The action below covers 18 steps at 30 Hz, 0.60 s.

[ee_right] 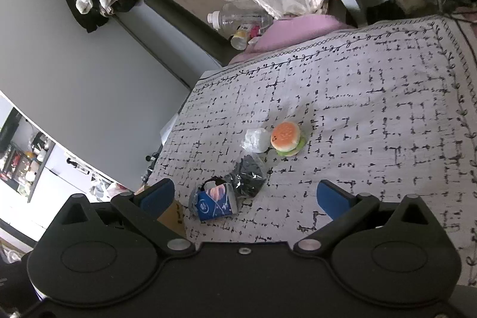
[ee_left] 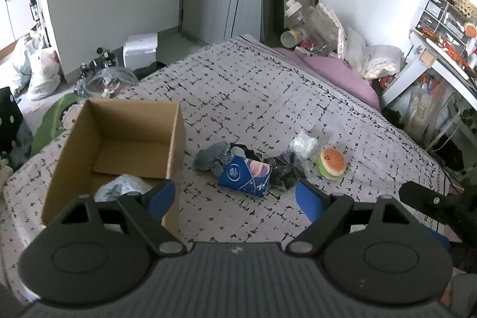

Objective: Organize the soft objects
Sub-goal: 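Withdraw both tools from the box toward the blue tissue pack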

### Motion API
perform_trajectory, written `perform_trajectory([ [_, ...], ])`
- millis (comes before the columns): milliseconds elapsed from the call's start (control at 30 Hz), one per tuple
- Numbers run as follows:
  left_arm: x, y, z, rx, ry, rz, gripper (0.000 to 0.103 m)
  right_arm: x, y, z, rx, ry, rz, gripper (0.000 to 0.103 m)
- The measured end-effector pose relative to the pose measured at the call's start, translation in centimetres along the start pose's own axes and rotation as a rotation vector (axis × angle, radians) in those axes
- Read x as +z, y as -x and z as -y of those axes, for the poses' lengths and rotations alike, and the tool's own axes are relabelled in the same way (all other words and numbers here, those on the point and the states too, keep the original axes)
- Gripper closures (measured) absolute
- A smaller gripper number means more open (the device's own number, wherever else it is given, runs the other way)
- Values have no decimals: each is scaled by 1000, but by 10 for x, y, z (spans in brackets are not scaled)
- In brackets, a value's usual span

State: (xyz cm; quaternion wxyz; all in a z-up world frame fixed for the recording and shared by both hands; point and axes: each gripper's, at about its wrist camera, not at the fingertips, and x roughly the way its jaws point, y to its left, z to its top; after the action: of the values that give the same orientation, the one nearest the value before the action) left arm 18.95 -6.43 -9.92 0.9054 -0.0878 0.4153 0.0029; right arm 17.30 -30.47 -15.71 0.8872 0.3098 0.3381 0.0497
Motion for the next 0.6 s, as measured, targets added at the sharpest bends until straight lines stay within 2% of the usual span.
perform_trajectory([
  [167,3,-23,5,-6,19,-22,16,3,-17,8,8,-40,-14,0],
  [500,9,-66,12,61,67,-64,16,10,-48,19,5,-72,-48,1],
  [600,11,-79,10,87,97,-78,16,11,-59,22,1,-73,-63,4],
])
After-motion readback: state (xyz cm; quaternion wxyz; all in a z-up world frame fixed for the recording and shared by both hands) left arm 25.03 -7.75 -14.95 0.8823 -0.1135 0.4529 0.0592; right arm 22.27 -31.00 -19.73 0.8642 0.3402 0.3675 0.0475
